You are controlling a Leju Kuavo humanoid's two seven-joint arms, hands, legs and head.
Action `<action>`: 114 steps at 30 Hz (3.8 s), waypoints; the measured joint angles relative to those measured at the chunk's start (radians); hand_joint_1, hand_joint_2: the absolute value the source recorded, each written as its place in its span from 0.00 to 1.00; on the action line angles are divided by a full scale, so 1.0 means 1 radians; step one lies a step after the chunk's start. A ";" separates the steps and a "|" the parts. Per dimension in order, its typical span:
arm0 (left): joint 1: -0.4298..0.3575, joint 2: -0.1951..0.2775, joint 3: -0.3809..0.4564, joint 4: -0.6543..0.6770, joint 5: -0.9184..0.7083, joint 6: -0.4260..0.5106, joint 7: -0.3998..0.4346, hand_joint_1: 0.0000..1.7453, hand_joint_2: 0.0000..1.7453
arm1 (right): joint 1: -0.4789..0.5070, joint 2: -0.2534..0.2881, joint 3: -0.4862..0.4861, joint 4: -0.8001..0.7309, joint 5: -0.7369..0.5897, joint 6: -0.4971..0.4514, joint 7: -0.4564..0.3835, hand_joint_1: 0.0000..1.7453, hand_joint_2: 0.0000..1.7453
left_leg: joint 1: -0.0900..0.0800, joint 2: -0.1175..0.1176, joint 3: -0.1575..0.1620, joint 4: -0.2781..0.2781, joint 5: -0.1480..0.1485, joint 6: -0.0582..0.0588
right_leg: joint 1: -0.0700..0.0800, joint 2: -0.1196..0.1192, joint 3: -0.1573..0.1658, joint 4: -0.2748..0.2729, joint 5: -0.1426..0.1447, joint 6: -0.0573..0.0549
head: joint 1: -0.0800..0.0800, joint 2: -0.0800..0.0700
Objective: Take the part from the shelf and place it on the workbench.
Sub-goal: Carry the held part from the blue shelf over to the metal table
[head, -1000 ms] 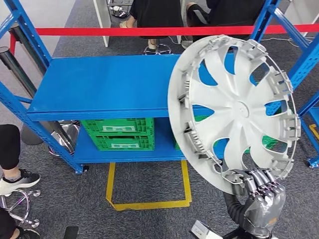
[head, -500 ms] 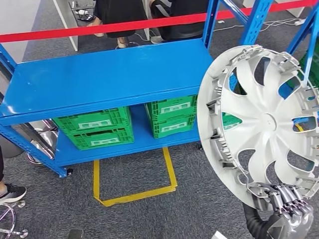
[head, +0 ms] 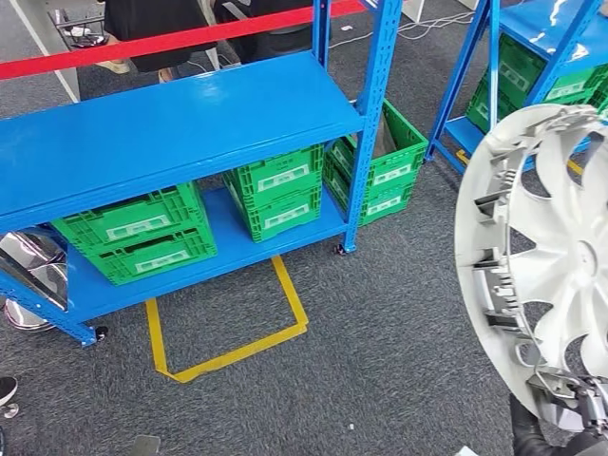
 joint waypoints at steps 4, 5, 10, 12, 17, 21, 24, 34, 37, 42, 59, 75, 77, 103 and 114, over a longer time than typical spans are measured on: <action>-0.002 0.000 0.000 0.000 -0.014 0.000 0.000 0.00 1.00 | 0.013 0.002 -0.031 -0.013 -0.010 0.000 0.004 1.00 1.00 | 0.008 0.021 -0.020 0.012 0.021 -0.027 | 0.012 0.010 0.021 -0.089 -0.026 -0.046 | 0.000 0.000; 0.000 0.000 0.000 0.000 -0.020 0.001 0.000 0.00 1.00 | 0.016 0.003 -0.037 -0.015 -0.014 0.000 0.006 1.00 1.00 | 0.012 0.000 -0.023 0.025 -0.004 -0.032 | 0.013 0.017 0.010 -0.088 -0.016 -0.055 | 0.000 0.000; 0.009 -0.003 0.000 0.000 -0.039 0.007 0.001 0.00 1.00 | 0.017 0.006 -0.060 -0.018 -0.027 0.000 0.015 1.00 1.00 | 0.008 -0.093 -0.044 0.273 -0.212 -0.028 | 0.028 0.070 -0.058 -0.080 0.047 -0.081 | -0.007 0.000; 0.007 -0.003 0.000 0.000 -0.043 0.007 0.003 0.00 1.00 | 0.019 0.006 -0.068 -0.019 -0.030 0.000 0.018 1.00 1.00 | -0.003 -0.099 0.008 0.251 -0.176 -0.007 | 0.039 0.097 -0.092 -0.071 0.071 -0.085 | -0.007 0.000; 0.005 0.002 0.000 -0.001 -0.051 0.007 0.004 0.00 1.00 | 0.020 0.006 -0.083 -0.030 -0.036 0.000 0.024 1.00 1.00 | -0.030 -0.176 0.190 -0.039 -0.131 0.052 | 0.049 0.153 -0.145 -0.068 0.130 -0.077 | -0.005 0.000; 0.000 -0.005 -0.001 0.000 -0.057 0.007 0.006 0.00 1.00 | 0.028 0.006 -0.097 -0.038 -0.038 0.000 0.033 1.00 1.00 | -0.026 -0.128 0.159 -0.062 -0.087 0.053 | 0.045 0.139 -0.183 -0.038 0.101 -0.059 | -0.004 0.000; 0.001 -0.006 -0.002 0.000 -0.063 0.005 0.008 0.00 1.00 | 0.026 0.006 -0.109 -0.039 -0.040 0.000 0.042 1.00 1.00 | -0.023 -0.084 0.117 -0.061 -0.058 0.055 | 0.035 0.076 -0.229 0.133 -0.043 -0.041 | 0.001 0.000; -0.009 -0.006 -0.004 0.000 -0.076 0.000 0.007 0.00 1.00 | 0.031 0.006 -0.139 -0.047 -0.049 0.000 0.061 1.00 1.00 | -0.015 0.034 0.001 -0.013 0.020 0.009 | 0.023 0.010 0.040 -0.117 -0.009 -0.040 | 0.005 0.000; -0.006 -0.008 -0.004 0.000 -0.082 0.000 0.007 0.00 1.00 | 0.035 0.006 -0.143 -0.053 -0.048 0.000 0.070 1.00 1.00 | -0.004 -0.032 -0.025 0.045 -0.055 -0.007 | 0.022 0.035 0.009 -0.119 0.022 -0.071 | 0.006 0.000; 0.000 -0.009 -0.004 0.000 -0.085 0.000 0.006 0.00 1.00 | 0.035 0.006 -0.147 -0.055 -0.049 0.000 0.082 1.00 1.00 | 0.001 -0.097 -0.028 0.262 -0.174 -0.013 | 0.025 0.089 -0.073 -0.082 0.065 -0.082 | 0.003 0.000; -0.008 -0.008 -0.004 0.000 -0.086 -0.011 0.019 0.00 1.00 | 0.036 0.006 -0.159 -0.072 -0.048 0.000 0.100 1.00 1.00 | -0.007 -0.016 0.020 -0.006 -0.023 0.025 | 0.019 0.049 -0.155 0.198 0.033 -0.016 | 0.015 0.000; 0.007 -0.011 0.004 0.000 -0.090 -0.028 0.023 0.00 1.00 | 0.028 0.009 -0.168 -0.087 0.019 0.000 0.127 1.00 1.00 | -0.005 -0.132 -0.020 0.147 -0.032 0.002 | 0.045 0.127 0.057 -0.111 -0.028 -0.096 | 0.005 0.000; 0.008 -0.009 0.007 0.000 -0.089 -0.028 0.023 0.00 1.00 | 0.025 0.010 -0.168 -0.089 0.025 0.000 0.132 1.00 1.00 | -0.007 -0.174 0.033 0.050 -0.010 0.012 | 0.040 0.152 0.065 -0.112 -0.038 -0.089 | 0.009 0.000; -0.002 -0.015 0.027 0.000 -0.114 -0.011 0.010 0.00 1.00 | -0.049 0.012 -0.285 -0.182 -0.129 0.000 0.174 1.00 1.00 | 0.000 -0.094 0.051 0.270 -0.307 -0.013 | 0.034 0.116 -0.194 0.008 0.091 -0.100 | 0.001 0.000; -0.007 -0.010 0.030 -0.001 -0.119 -0.002 0.008 0.00 1.00 | -0.087 0.012 -0.385 -0.197 -0.195 0.000 0.159 1.00 1.00 | -0.027 -0.112 0.111 -0.051 -0.063 0.046 | 0.036 0.122 -0.223 0.057 0.046 -0.068 | -0.005 0.000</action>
